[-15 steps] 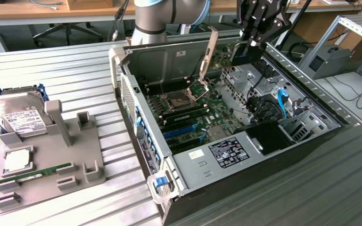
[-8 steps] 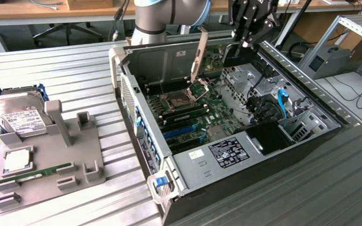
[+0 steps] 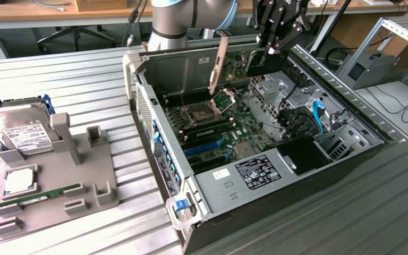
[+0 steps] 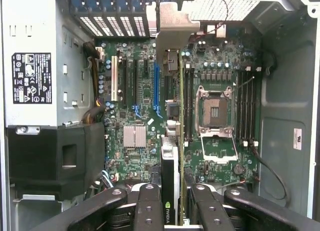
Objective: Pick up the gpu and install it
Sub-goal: 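Insert the gpu into the slot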
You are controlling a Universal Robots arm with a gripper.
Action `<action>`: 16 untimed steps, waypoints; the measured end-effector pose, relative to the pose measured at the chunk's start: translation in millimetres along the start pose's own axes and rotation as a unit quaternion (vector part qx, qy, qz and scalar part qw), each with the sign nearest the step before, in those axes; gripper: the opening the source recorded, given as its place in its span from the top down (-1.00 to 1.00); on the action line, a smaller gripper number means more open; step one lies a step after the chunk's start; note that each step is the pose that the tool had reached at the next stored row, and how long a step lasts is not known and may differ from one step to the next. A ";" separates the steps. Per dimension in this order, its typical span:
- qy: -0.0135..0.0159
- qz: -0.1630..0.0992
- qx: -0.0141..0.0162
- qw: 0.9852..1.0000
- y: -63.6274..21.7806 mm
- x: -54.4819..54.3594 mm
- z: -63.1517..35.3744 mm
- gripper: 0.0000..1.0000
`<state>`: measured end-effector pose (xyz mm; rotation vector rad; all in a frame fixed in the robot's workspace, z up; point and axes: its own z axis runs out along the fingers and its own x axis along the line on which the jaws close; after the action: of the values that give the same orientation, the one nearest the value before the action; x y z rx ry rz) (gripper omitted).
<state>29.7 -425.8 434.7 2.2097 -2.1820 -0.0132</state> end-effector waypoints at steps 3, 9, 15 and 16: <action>0.000 0.001 0.000 1.000 2.3 0.0 0.8 0.46; 0.000 0.007 0.000 1.000 5.5 -0.2 7.2 0.46; 0.000 0.007 0.000 1.000 5.5 -0.2 7.5 0.46; 0.000 0.007 0.000 1.000 5.5 -0.2 7.5 0.46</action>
<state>24.0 -425.8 427.3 2.1936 -2.1983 -0.0135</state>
